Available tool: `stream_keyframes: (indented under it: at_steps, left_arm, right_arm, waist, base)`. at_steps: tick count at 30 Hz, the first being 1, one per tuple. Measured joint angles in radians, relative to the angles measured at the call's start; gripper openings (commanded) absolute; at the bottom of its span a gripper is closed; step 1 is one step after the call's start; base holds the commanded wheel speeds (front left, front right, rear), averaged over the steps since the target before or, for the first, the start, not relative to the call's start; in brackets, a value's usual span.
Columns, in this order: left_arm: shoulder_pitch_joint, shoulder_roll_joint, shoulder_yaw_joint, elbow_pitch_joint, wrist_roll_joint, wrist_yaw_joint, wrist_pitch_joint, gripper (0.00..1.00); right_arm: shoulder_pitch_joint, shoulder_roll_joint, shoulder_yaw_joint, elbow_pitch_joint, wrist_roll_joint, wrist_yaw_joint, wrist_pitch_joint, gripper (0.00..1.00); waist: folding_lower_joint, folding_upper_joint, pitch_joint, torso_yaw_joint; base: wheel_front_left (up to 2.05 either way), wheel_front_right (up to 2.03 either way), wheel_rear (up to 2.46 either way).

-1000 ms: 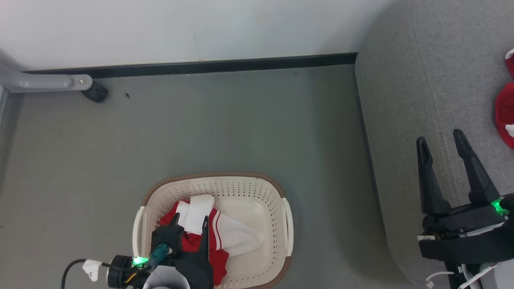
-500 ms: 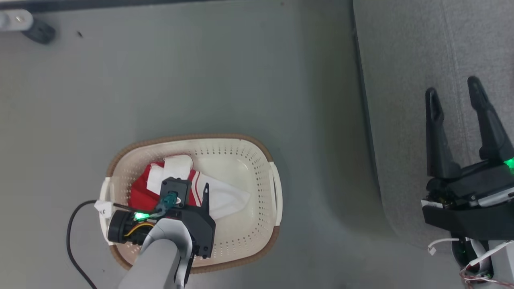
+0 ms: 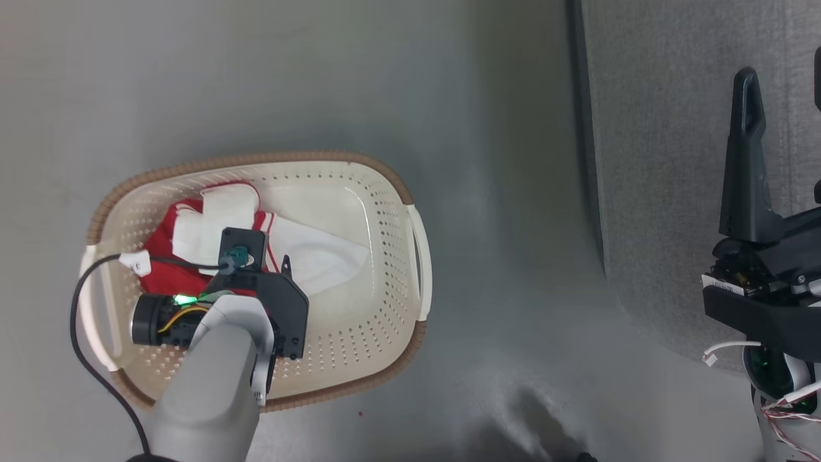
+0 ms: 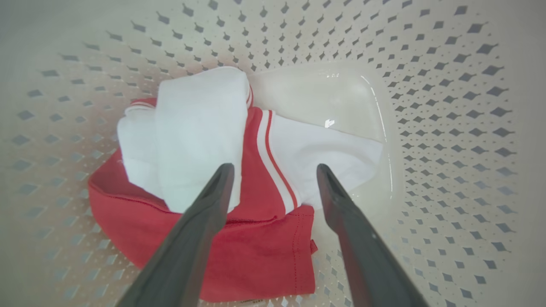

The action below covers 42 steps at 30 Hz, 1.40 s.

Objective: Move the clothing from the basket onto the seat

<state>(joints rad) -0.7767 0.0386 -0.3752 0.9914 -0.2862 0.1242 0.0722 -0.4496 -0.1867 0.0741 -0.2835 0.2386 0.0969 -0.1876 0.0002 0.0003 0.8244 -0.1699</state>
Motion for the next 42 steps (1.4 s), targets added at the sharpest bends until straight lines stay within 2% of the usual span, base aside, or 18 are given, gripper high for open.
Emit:
stream_keyframes:
  at_steps: [10,19,21,22,23,31,42]
  left_arm:
    - [-0.088,0.021,0.109,0.103,0.009,0.000,0.006,1.00]
    - [-0.146,0.018,0.168,0.161,0.030,0.000,-0.010,1.00]
    - [-0.153,0.018,0.179,0.175,0.030,0.000,-0.013,0.49]
    - [-0.157,0.018,0.182,0.184,0.030,0.000,-0.013,0.32]
    - [-0.160,0.017,0.186,0.190,0.030,0.000,-0.013,0.00]
    - [-0.185,0.015,0.203,0.224,0.032,0.000,-0.018,0.00]
    - [-0.178,0.006,0.215,0.245,0.033,0.000,-0.093,0.00]
  right_arm:
    - [-0.016,0.001,0.002,-0.001,0.000,0.000,-0.018,1.00]
    - [-0.028,0.001,0.003,0.002,0.000,0.000,-0.034,1.00]
    - [-0.035,0.001,0.004,0.004,0.000,0.000,-0.034,1.00]
    - [-0.035,0.001,0.006,0.005,0.000,0.001,-0.034,1.00]
    - [-0.035,0.001,0.007,0.005,0.000,0.002,-0.035,1.00]
    - [-0.035,0.000,0.007,0.010,0.000,0.004,-0.043,1.00]
    - [-0.040,-0.001,0.007,0.062,0.000,0.005,-0.052,1.00]
  waist:
    - [-0.0001,-0.0001,0.120,-0.038]
    - [-0.0001,-0.0001,0.181,-0.057]
    - [-0.0001,-0.0001,0.189,-0.059]
    - [-0.0001,-0.0001,0.191,-0.059]
    - [-0.0001,-0.0001,0.193,-0.060]
    - [-0.0002,-0.0003,0.202,-0.063]
    - [-0.0002,-0.0002,0.173,-0.055]
  base:
    - [0.00,0.00,0.00]
    - [0.00,0.00,0.00]
    - [0.00,0.00,0.00]
    - [0.00,0.00,0.00]
    - [0.00,0.00,0.00]
    - [0.00,0.00,0.00]
    - [0.00,0.00,0.00]
